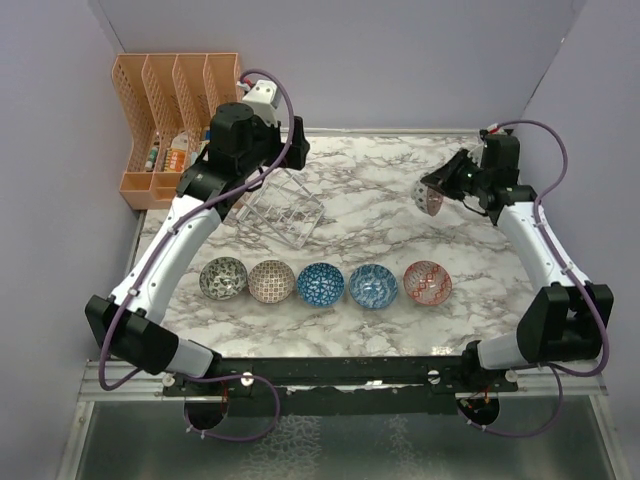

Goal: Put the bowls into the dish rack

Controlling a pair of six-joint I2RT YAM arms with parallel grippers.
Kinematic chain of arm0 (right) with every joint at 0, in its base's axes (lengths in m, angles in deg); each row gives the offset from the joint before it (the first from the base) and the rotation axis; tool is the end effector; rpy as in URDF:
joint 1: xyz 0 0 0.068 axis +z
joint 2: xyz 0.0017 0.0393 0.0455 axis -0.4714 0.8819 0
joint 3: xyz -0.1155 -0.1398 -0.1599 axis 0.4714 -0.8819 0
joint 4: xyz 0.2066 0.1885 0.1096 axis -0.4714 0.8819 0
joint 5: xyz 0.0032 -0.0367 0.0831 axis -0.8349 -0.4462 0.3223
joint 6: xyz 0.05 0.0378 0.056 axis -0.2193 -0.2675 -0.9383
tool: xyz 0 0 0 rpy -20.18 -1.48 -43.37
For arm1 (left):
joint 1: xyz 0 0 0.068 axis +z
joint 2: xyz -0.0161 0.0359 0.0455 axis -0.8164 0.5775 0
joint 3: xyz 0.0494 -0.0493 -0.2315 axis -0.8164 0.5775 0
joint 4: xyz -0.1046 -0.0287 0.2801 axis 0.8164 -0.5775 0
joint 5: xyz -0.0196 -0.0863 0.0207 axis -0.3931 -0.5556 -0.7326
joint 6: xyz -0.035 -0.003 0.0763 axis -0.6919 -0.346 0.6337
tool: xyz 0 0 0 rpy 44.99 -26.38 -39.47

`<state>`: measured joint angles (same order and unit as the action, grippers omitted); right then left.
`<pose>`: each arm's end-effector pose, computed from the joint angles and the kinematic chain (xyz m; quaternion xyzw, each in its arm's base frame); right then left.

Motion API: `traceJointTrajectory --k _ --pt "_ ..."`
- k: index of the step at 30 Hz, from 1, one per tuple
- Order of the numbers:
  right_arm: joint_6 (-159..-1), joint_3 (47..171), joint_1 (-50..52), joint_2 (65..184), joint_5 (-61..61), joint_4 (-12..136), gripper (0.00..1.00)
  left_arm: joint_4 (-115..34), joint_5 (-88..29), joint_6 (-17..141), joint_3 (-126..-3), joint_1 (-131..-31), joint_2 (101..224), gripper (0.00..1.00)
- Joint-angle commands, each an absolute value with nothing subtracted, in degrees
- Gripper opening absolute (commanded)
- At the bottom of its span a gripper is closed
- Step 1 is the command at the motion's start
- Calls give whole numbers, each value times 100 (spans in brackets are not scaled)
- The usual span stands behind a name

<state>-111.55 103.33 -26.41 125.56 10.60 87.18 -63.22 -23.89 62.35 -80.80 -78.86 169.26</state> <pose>0.3921 0.0348 0.2528 0.2149 0.8647 0.2820 0.3558 0.3719 -0.1701 0.3974 0.1013 0.7845 -0.2026 0.5773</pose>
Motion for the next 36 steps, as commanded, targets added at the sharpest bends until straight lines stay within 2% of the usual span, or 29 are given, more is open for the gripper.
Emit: traceJointTrajectory --k 1,10,20,30,36 --pt "-12705 9669 -2529 12348 2802 6117 1 -6297 -2026 5769 -8170 -7898 16529 99" --pt "-14527 8709 -1330 12789 2935 2253 1 -7017 -2123 5317 -8525 -7898 16352 99" --pt "-16584 7713 -505 13861 1747 -1203 1 -8158 -2538 5153 -9117 -7898 16472 99" --pt "-17298 7596 346 14944 463 -2524 1 -8284 -2884 5109 -9135 -7898 16342 99" --pt "-17195 7982 384 15267 365 -2236 1 -8152 -3002 4971 -8815 -7898 16133 99"
